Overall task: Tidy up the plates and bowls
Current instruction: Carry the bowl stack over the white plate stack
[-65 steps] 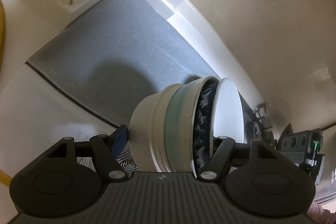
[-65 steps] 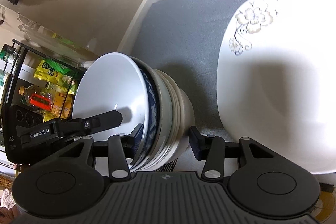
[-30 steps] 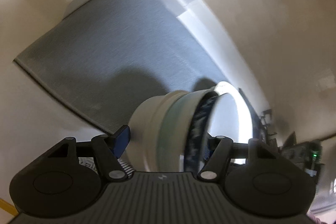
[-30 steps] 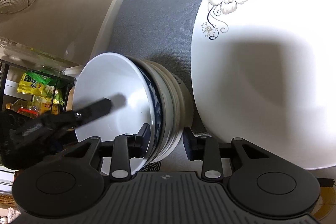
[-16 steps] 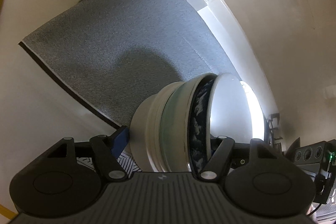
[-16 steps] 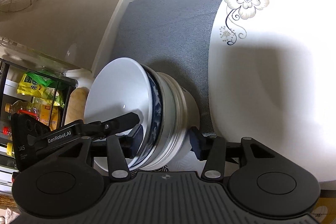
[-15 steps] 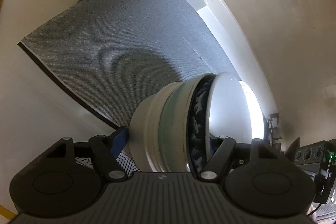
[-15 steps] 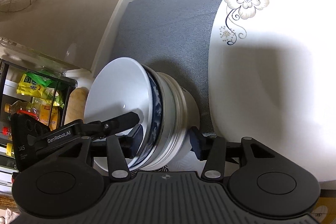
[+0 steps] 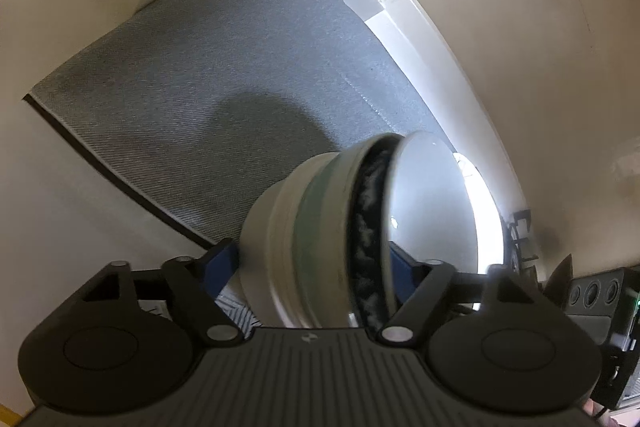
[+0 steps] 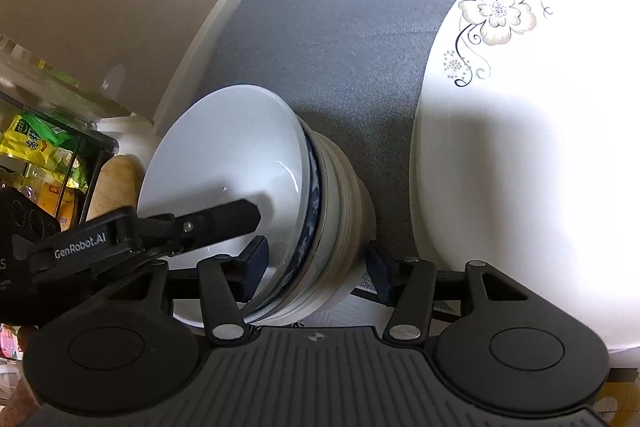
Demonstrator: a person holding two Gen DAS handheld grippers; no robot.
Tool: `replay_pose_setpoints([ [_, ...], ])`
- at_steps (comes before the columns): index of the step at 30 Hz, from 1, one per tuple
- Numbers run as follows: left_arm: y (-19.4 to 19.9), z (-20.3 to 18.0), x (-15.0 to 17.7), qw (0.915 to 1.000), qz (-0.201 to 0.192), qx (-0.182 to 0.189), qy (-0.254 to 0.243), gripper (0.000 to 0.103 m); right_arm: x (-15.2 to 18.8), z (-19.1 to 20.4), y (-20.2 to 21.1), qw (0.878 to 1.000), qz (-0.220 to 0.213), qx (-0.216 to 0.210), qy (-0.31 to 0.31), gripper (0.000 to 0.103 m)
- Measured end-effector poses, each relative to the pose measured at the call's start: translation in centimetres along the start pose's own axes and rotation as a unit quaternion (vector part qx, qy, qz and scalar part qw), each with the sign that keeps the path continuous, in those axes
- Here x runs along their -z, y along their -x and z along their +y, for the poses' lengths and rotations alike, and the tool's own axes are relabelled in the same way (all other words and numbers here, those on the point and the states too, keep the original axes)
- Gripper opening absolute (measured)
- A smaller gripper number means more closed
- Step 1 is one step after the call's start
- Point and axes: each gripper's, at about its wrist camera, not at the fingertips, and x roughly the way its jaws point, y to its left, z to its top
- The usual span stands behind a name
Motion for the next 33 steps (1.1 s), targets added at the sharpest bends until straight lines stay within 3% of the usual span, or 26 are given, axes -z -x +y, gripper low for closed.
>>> replay_pose_setpoints([
  [11,1.8,2.5,1.0,0.9981,0.004,0.040,0.046,0.078,0.2,0.6,0.5,1.000,-0.005,0.002,0.022,0.044],
  [33,2.7,-0.2,0.5,0.9978,-0.016,0.060,0.023,0.078,-1.4,1.1,4.4,0.998,-0.049,0.000,0.041,0.043],
])
